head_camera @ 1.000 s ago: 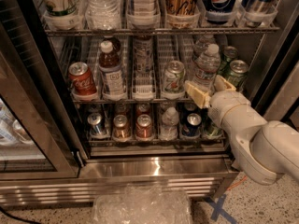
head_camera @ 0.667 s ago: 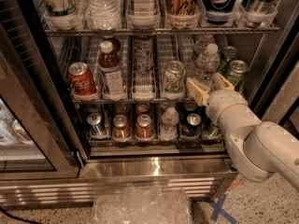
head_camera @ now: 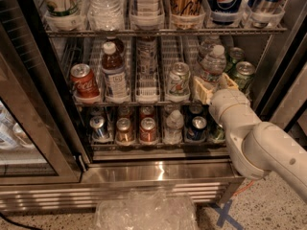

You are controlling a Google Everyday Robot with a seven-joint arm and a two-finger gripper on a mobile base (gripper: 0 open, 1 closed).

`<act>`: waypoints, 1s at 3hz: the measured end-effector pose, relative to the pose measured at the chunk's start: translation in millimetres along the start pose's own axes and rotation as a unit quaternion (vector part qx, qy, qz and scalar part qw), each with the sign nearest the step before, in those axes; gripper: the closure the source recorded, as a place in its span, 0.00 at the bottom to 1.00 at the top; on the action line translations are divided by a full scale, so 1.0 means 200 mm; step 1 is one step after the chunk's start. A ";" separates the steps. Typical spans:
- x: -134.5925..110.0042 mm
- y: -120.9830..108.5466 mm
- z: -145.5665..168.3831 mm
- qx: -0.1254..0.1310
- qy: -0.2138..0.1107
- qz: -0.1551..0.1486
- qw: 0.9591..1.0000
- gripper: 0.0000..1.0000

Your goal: Pick water bottle from middle shelf of fridge

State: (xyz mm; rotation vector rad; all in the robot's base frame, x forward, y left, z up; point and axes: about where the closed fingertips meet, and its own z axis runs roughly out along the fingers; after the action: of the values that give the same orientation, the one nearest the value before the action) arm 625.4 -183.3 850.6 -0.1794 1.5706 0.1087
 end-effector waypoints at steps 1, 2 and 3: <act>0.01 0.02 0.05 -0.003 -0.002 -0.007 1.000 0.37; 0.04 0.04 0.09 0.004 0.004 -0.012 1.000 0.36; 0.04 0.03 0.09 0.005 0.004 -0.012 1.000 0.55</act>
Offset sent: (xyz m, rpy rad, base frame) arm 0.0231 0.0102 -0.0197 -0.0405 0.0183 -0.0428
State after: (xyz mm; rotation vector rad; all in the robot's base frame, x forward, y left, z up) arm 641.2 -173.8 842.1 -0.1906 1.5759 0.0822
